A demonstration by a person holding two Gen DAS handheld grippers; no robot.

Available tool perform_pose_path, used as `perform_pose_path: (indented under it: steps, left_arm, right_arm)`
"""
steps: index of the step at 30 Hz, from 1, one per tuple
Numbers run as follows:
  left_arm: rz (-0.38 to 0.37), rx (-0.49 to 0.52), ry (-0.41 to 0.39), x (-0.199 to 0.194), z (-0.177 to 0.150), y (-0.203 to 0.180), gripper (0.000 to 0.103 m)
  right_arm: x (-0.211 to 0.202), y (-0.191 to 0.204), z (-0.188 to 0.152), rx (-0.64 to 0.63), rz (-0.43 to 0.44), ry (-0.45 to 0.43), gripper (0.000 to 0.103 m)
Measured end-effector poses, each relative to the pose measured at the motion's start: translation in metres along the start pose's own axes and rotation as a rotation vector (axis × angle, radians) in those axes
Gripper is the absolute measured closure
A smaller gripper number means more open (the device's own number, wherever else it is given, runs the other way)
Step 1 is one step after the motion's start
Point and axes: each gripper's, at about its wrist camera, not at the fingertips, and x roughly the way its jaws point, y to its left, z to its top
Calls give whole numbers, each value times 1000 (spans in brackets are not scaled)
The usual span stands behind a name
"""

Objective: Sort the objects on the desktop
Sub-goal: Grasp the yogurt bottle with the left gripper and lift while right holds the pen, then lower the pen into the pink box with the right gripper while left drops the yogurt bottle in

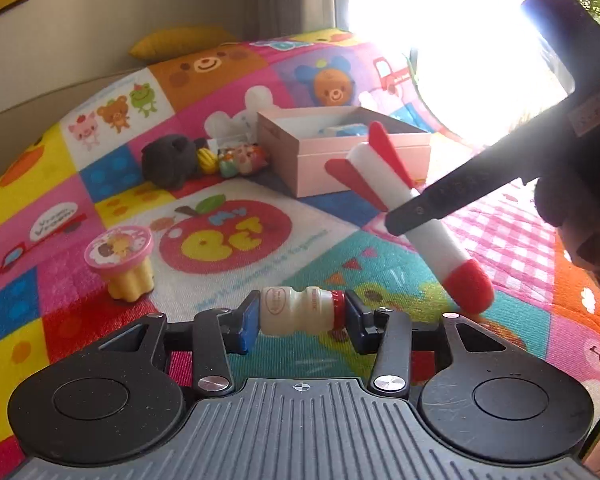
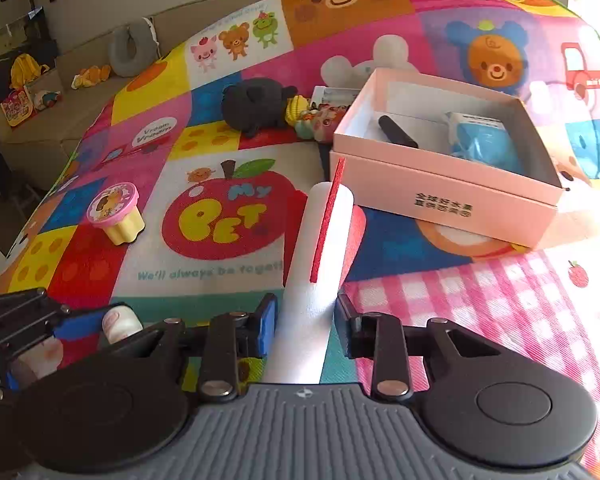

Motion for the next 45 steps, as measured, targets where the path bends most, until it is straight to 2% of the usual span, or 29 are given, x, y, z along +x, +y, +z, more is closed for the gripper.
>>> perform_pose_path:
  steps: [8,16,22,26,29,31,33,34,35,36,37,39,41,45]
  left_arm:
    - [-20,72,-30,0,22,-31,55]
    - [-5,114,-40,9,45,-45,55]
    - [7,146,-108,17,84,-45,55]
    - [7,185,-191,38,131,-47,55]
    - [-1,193,-237,66,166,-45,55]
    - [-6,168,-246,90,184,-40,54]
    - [-12,118,-234,112,196,-28,48]
    - [-12,90,-219,120,198,-21,38]
    - [-11,58,-201,125,198,-11,32]
    - [-2,39,-195,126,196,-2,21]
    - [14,31,-196,122,191,5,14]
    - [50,33,-185,109,175,20,7]
    - [80,49,-154,96,156,32,7]
    - [129,45,-96,74,117,53,5]
  right_arm:
    - [-58,-33,-26,23,-57,-46,73]
    - [-73,-51,-39,47,-60,-66,73]
    - [-86,-62,-34,48,-80,-103,74]
    - [-102,-81,-4,67,-111,-177,75]
    - [-111,-101,39,94,-132,-247,75]
    - [-109,-114,72,112,-123,-260,75]
    - [-99,-122,104,119,-118,-256,75]
    - [-90,-124,119,120,-110,-246,75]
    - [-80,-126,133,117,-97,-227,75]
    - [-66,-126,147,113,-90,-200,74]
    - [-52,-126,158,114,-96,-190,64]
    - [-25,-125,173,114,-127,-178,50]
    - [-5,-126,180,114,-141,-167,50]
    - [19,-125,181,121,-108,-132,50]
